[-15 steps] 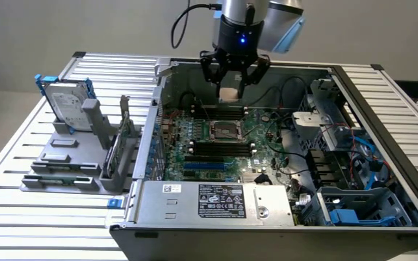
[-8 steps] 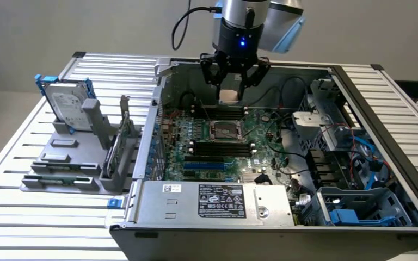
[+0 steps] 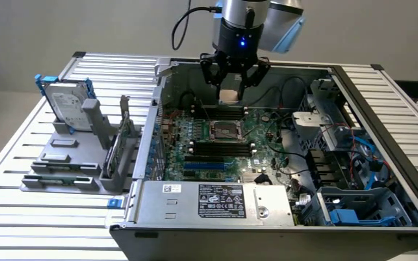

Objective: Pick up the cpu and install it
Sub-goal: 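Place the cpu into insertion slot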

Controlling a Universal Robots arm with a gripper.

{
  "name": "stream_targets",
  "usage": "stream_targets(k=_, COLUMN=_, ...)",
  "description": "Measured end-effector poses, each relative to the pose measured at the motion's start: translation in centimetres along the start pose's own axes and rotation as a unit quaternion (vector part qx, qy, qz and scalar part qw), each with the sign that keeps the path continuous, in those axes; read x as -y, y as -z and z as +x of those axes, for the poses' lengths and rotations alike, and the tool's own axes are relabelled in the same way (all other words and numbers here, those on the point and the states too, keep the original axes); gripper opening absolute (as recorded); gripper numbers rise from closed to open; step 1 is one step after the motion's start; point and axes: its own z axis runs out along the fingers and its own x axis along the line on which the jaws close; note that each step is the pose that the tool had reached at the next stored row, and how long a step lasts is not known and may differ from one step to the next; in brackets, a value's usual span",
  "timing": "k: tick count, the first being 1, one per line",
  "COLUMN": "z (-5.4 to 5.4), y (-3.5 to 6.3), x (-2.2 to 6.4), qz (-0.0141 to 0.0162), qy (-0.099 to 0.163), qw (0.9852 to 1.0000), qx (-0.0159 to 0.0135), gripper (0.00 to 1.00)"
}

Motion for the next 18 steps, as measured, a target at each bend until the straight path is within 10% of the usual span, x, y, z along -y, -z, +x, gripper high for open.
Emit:
stream_targets(k=10, z=0.0, y=-0.05, x=0.0, qz=-0.0018, qy=-0.044, qw=0.999, qx=0.0026, gripper=0.55)
stream_targets(k=18, z=0.0, y=-0.12, x=0.01, qz=-0.0036, qy=-0.115, qw=0.9934, qx=0.0067, gripper=0.55)
